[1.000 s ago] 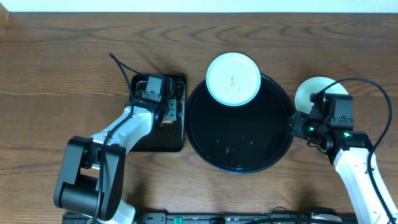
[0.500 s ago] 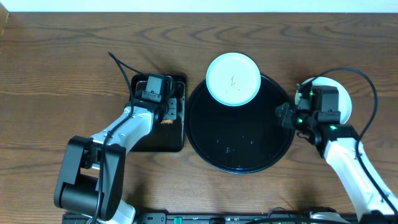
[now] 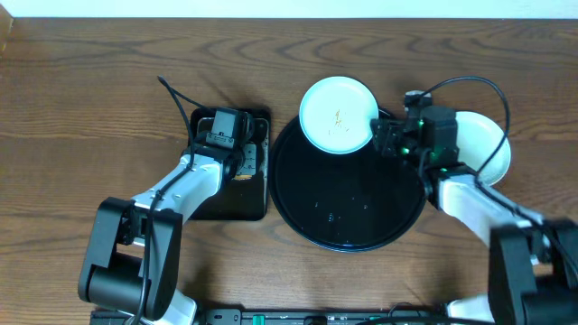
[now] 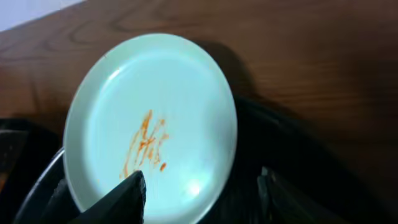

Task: Clean dirty plates on tray and stack at the side
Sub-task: 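Grasp the white plate rim with the right gripper and pull it toward center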

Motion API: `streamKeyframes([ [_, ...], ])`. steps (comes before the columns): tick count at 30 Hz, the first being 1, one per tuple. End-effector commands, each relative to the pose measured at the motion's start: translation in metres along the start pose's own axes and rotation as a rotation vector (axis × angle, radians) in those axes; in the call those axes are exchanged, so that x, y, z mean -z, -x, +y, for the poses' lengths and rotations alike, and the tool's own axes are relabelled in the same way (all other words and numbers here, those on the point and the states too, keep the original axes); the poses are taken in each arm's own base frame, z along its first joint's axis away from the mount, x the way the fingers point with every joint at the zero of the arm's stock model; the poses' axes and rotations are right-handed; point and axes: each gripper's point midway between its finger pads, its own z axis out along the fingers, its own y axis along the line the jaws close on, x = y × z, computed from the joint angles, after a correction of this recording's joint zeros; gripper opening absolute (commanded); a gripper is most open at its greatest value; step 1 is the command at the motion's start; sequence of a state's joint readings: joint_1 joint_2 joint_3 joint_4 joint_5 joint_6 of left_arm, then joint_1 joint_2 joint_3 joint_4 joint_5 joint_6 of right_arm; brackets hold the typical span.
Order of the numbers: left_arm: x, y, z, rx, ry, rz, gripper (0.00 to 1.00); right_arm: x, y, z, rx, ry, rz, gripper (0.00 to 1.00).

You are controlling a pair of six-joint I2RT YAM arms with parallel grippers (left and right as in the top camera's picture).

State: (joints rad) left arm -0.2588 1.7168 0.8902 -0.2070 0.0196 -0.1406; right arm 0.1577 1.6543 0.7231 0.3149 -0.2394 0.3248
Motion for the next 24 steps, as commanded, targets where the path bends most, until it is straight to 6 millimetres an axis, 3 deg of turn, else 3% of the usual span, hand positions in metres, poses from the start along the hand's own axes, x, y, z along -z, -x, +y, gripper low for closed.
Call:
streamKeyframes([
  [1, 0.001, -0.002, 0.001, 0.003, 0.002, 0.003, 0.08, -0.016, -0.012, -0.002, 0.009, 0.007, 0.011, 0.56],
  [7, 0.001, -0.002, 0.001, 0.014, 0.003, 0.003, 0.08, -0.037, -0.021, -0.01, -0.01, 0.014, -0.009, 0.55],
  [12, 0.001, -0.002, 0.001, 0.033, 0.002, 0.003, 0.08, -0.045, -0.03, -0.014, -0.034, 0.017, 0.003, 0.47],
  [18, 0.001, -0.002, 0.001, 0.037, 0.002, 0.003, 0.08, -0.047, -0.034, -0.015, -0.044, 0.014, 0.014, 0.35],
  [21, 0.001, -0.002, 0.001, 0.037, 0.003, 0.003, 0.08, -0.046, -0.039, -0.011, -0.061, 0.04, 0.038, 0.21],
  [24, 0.001, -0.002, 0.001, 0.037, 0.003, 0.006, 0.08, -0.046, -0.046, -0.007, -0.067, 0.067, 0.072, 0.14],
])
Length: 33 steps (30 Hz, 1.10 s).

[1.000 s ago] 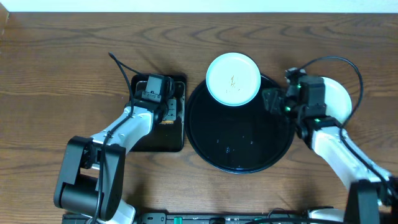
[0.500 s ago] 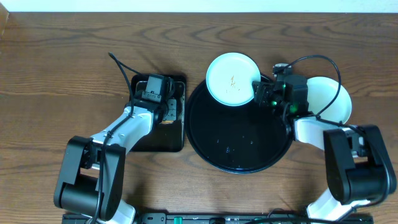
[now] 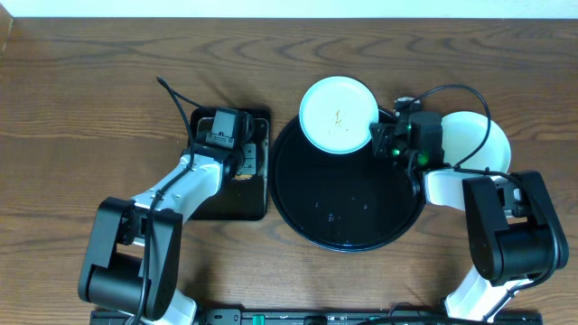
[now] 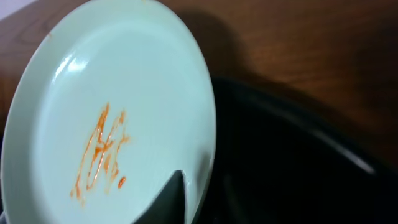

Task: Clean dirty plates on tray and stack at the side
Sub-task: 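Grasp the white plate rim with the right gripper and pull it toward center, then carry the sponge with the left gripper onto the white plate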

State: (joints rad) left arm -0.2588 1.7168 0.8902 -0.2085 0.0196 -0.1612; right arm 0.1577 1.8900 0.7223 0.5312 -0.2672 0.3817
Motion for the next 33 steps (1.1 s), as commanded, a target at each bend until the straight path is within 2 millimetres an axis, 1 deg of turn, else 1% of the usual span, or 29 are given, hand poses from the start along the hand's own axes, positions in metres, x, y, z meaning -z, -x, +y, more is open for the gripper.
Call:
streamKeyframes([
  [1, 0.001, -0.002, 0.001, 0.016, 0.003, 0.006, 0.08, -0.002, -0.016, 0.01, -0.009, 0.047, 0.059, 0.13],
  [4, 0.001, -0.005, 0.001, 0.015, 0.006, 0.015, 0.08, -0.001, -0.024, 0.008, -0.019, 0.036, 0.094, 0.09],
  [6, 0.002, -0.006, 0.002, 0.014, 0.007, 0.021, 0.08, 0.002, -0.028, 0.01, -0.022, 0.044, 0.121, 0.06],
  [7, 0.002, -0.006, 0.002, 0.014, 0.008, 0.023, 0.08, 0.005, -0.03, 0.012, -0.015, 0.052, 0.135, 0.03],
  [9, 0.005, -0.006, 0.002, 0.015, 0.008, 0.022, 0.08, 0.012, -0.03, 0.014, 0.001, 0.048, 0.155, 0.01],
  [12, 0.013, -0.002, 0.001, 0.015, 0.003, 0.004, 0.08, 0.027, -0.026, 0.019, 0.046, 0.036, 0.17, 0.01],
  [16, 0.028, 0.003, 0.0, 0.017, -0.003, -0.022, 0.08, 0.056, -0.024, 0.02, 0.048, -0.017, 0.211, 0.01],
  [18, 0.036, 0.005, 0.0, 0.017, -0.007, -0.033, 0.08, 0.07, -0.031, 0.019, 0.034, -0.049, 0.254, 0.01],
  [21, 0.05, 0.006, -0.004, 0.007, -0.019, -0.047, 0.08, 0.09, -0.048, 0.015, 0.01, -0.096, 0.339, 0.01],
  [24, 0.065, 0.005, -0.027, -0.017, -0.113, -0.057, 0.08, 0.104, -0.07, 0.006, -0.015, -0.151, 0.434, 0.01],
  [27, 0.074, 0.004, -0.046, -0.037, -0.19, -0.061, 0.08, 0.114, -0.088, -0.008, -0.027, -0.231, 0.511, 0.01],
  [30, 0.077, -0.003, -0.067, -0.049, -0.26, -0.039, 0.08, 0.118, -0.097, -0.019, -0.025, -0.289, 0.545, 0.01],
  [33, 0.08, -0.011, -0.089, -0.094, -0.314, -0.027, 0.08, 0.117, -0.099, -0.021, -0.027, -0.293, 0.554, 0.01],
])
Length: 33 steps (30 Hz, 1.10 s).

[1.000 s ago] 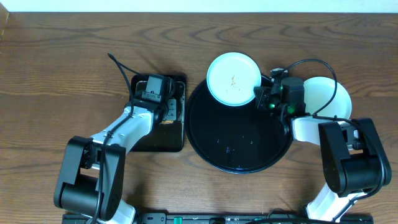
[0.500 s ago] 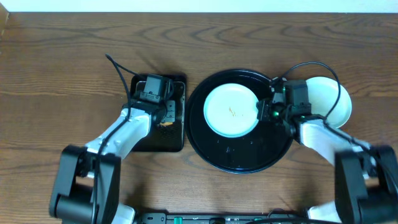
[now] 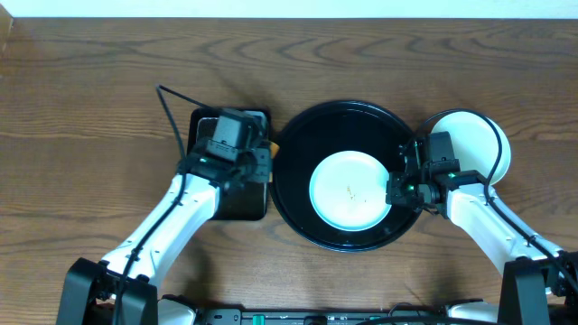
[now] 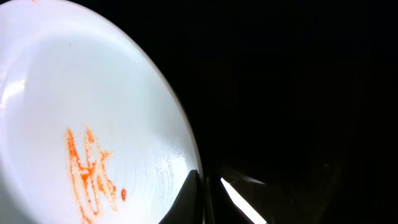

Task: Clean dirty plates on tray and stack at the side
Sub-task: 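Carry the sponge with the left gripper onto the white plate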

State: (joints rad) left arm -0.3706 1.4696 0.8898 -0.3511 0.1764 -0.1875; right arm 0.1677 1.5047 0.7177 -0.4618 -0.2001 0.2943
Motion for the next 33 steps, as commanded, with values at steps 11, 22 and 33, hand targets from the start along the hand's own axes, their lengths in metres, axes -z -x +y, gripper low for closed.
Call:
streamKeyframes([
  [11, 0.001, -0.008, -0.092, -0.008, -0.21, -0.022, 0.08, -0.004, 0.001, 0.0, 0.015, -0.001, 0.003, 0.13],
  [22, -0.023, -0.026, -0.166, 0.08, -0.348, -0.005, 0.08, -0.004, -0.002, 0.007, 0.014, 0.04, 0.016, 0.11],
  [33, -0.063, -0.061, -0.202, 0.238, -0.385, 0.089, 0.08, -0.004, -0.005, 0.007, 0.012, 0.039, 0.027, 0.01],
])
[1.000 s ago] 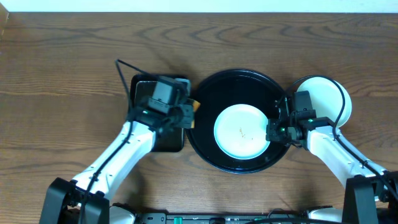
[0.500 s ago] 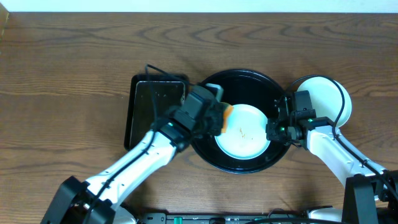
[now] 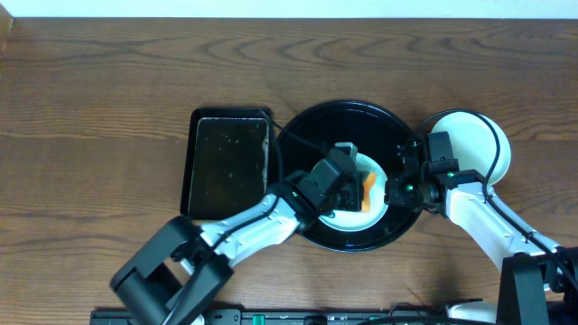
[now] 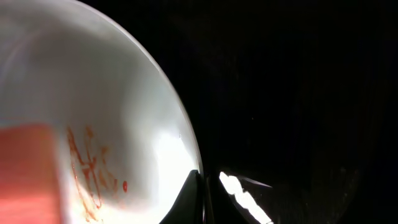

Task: Clean dirty plates on tray and stack at the side
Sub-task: 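Carry the sponge with the left gripper onto the white plate, then scrub the white plate with the sponge while right gripper holds rim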

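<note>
A white plate [image 3: 377, 171] with an orange-red sauce smear [image 4: 87, 171] lies in the round black tray [image 3: 307, 135]. My right gripper [image 3: 395, 192] is shut on the plate's right rim, one finger [image 4: 189, 202] on top of the plate [image 4: 124, 93] and the other beneath it. My left gripper [image 3: 348, 185] is over the plate's middle, shut on an orange sponge [image 3: 367, 192]. The sponge [image 4: 28, 171] shows blurred at the left of the right wrist view, right beside the smear. Most of the plate is hidden under the left gripper in the overhead view.
A clean white plate [image 3: 474, 149] sits on the table just right of the round tray, behind my right arm. A black rectangular tray [image 3: 226, 162] with a wet bottom lies left of the round tray. Wooden table all around.
My left gripper was at the right edge of the rectangular tray with the sponge; now it is over the plate in the round tray. The right gripper and the plate have not moved.
The dirty plate leaned on the round tray's back rim, my right gripper open beside it and my left down in the rectangular tray. Then the right fingers were at its rim. Then the plate lay mid-tray in the right gripper, and now the sponge is over it.
</note>
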Motion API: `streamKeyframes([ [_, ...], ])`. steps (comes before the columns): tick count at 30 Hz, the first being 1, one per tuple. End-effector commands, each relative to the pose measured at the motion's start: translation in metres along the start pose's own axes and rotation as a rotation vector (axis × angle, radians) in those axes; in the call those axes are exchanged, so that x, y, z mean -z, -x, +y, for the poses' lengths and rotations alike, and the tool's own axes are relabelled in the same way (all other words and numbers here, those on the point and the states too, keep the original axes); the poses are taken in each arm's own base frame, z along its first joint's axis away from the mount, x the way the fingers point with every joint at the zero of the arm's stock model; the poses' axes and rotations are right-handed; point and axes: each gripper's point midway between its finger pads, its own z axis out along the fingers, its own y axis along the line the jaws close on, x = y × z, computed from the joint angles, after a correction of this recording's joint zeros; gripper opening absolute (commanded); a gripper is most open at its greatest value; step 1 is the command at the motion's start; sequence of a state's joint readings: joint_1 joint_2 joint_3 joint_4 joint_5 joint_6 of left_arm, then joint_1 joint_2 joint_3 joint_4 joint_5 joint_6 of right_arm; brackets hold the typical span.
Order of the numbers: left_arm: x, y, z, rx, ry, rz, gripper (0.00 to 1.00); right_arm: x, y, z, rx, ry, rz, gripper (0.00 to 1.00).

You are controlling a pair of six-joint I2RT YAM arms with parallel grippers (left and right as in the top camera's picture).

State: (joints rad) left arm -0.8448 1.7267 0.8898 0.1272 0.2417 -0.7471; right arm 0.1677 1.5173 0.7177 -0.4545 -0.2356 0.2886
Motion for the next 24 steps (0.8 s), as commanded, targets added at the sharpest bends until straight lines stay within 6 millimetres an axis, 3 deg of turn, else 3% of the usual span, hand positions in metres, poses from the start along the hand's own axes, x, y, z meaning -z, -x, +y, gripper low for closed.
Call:
streamKeyframes([
  [1, -0.012, -0.013, 0.0, 0.104, -0.001, 0.027, 0.08, -0.002, -0.003, 0.002, 0.007, 0.007, 0.013, 0.01],
  [11, -0.027, -0.019, 0.014, 0.12, 0.037, 0.032, 0.08, -0.002, -0.004, 0.001, 0.005, 0.005, 0.019, 0.01],
  [24, -0.037, -0.03, 0.018, 0.159, 0.035, 0.068, 0.08, -0.002, -0.004, 0.001, 0.005, 0.005, 0.02, 0.01],
])
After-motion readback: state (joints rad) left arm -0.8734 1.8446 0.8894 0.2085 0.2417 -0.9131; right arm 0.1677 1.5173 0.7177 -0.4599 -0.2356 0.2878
